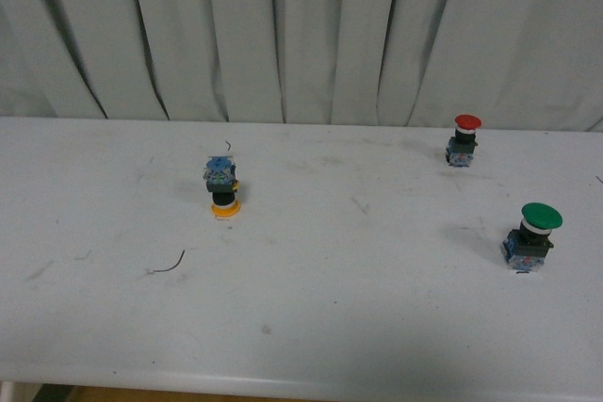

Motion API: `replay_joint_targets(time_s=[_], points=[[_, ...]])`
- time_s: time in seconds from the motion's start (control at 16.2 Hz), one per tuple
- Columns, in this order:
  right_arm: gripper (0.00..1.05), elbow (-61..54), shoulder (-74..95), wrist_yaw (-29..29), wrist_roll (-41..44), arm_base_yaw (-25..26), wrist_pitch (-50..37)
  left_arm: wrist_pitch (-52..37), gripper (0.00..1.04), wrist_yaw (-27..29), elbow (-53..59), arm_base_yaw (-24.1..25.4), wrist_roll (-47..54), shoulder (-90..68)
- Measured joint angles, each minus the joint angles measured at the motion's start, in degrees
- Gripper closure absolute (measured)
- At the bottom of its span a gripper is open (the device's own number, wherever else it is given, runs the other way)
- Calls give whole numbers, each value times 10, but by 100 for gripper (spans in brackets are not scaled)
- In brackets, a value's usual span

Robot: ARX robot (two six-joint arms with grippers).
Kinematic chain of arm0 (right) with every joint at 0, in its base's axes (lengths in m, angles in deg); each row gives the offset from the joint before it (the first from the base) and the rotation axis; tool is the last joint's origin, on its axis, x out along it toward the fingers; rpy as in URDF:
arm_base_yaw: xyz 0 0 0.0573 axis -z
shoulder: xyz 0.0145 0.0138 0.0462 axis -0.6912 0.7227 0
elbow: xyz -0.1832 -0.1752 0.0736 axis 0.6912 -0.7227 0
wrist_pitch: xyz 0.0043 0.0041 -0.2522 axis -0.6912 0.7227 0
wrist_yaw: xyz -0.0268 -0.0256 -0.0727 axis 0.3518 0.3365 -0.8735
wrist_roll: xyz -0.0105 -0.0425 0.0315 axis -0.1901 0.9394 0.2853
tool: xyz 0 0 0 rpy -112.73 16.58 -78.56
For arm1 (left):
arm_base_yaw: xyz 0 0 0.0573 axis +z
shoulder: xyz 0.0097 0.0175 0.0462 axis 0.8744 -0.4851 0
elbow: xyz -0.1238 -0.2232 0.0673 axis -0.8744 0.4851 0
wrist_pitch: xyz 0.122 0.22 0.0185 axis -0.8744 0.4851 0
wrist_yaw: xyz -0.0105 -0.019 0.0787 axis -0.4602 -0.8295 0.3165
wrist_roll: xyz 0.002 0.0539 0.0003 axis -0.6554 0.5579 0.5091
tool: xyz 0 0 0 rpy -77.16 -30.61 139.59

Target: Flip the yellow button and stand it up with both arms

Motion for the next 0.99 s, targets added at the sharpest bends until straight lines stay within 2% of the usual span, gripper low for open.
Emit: replay_joint_targets(time_s=[0.99], points=[[6, 0, 0, 0, 0, 0, 0, 0, 7, 0, 0, 0, 0, 0]])
